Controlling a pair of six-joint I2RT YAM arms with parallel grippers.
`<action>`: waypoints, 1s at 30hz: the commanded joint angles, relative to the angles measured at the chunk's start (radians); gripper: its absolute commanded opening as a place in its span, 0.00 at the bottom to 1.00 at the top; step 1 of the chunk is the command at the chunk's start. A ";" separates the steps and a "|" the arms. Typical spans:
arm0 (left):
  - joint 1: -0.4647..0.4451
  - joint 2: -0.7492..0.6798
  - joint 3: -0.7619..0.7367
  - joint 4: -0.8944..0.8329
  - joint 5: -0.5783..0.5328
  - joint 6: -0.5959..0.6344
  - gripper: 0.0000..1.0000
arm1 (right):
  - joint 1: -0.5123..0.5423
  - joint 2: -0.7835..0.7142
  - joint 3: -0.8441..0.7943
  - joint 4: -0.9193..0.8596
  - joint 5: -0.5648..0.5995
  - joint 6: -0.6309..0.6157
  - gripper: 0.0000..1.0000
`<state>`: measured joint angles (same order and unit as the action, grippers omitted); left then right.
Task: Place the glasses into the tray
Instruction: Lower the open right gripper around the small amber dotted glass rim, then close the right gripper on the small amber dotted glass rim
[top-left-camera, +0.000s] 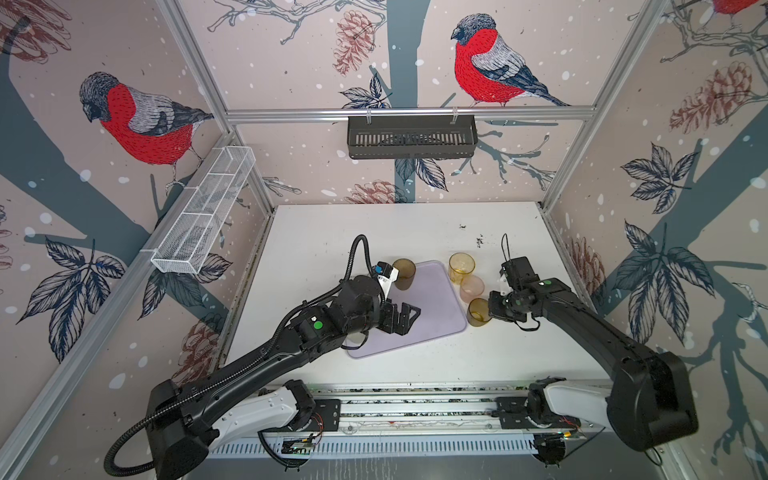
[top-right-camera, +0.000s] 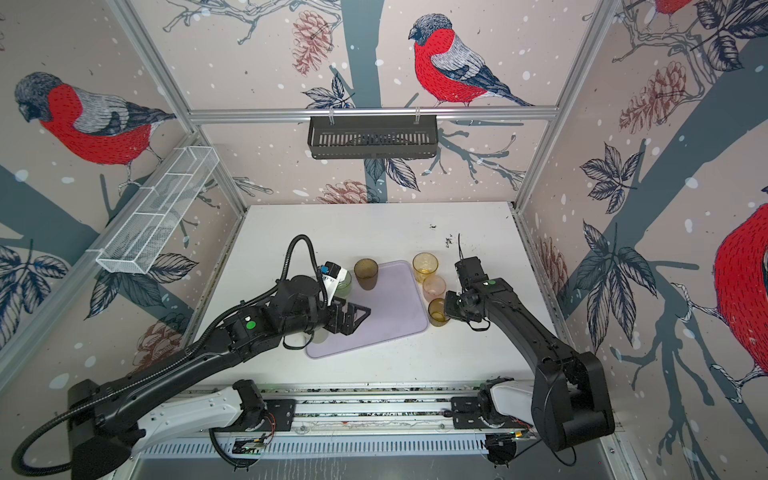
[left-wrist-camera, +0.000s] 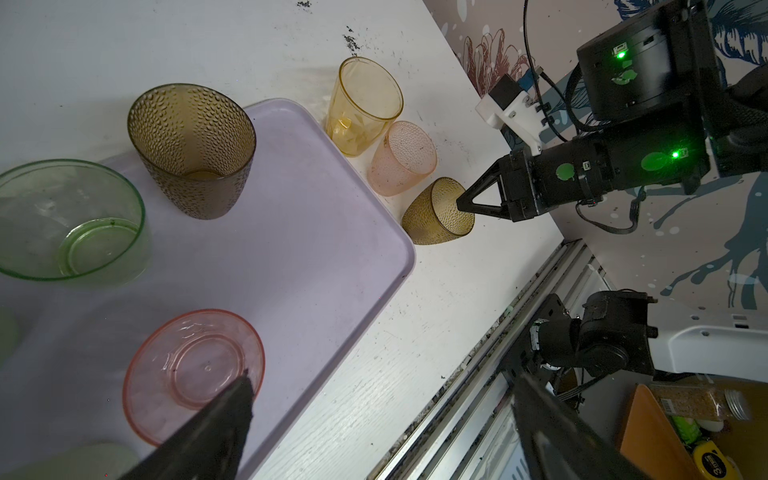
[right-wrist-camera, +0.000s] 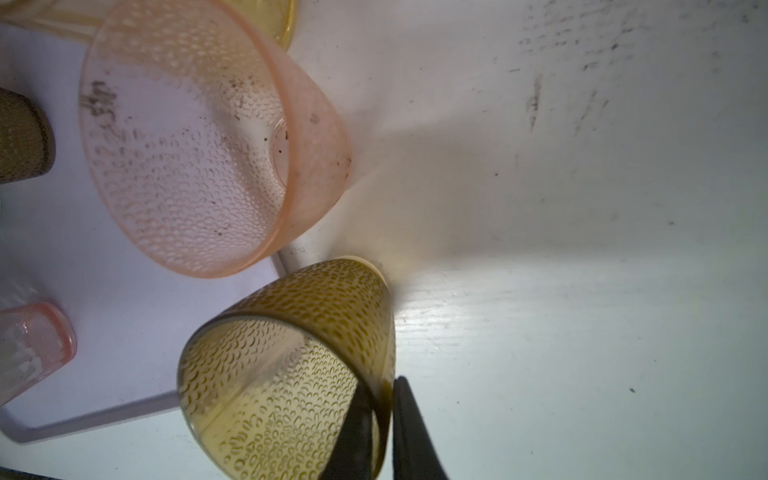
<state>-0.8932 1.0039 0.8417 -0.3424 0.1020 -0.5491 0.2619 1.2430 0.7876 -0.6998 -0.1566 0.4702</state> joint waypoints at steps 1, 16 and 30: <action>-0.002 -0.003 -0.001 0.038 -0.003 0.005 0.97 | 0.005 0.001 0.003 0.005 -0.003 -0.002 0.10; -0.002 -0.045 -0.032 0.043 -0.007 -0.015 0.97 | 0.019 0.006 0.024 -0.008 0.010 -0.016 0.05; -0.002 -0.057 -0.019 0.031 -0.020 -0.015 0.97 | 0.044 -0.009 0.041 -0.048 0.032 -0.008 0.03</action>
<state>-0.8932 0.9543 0.8196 -0.3351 0.1013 -0.5610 0.2993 1.2438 0.8154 -0.7208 -0.1032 0.4641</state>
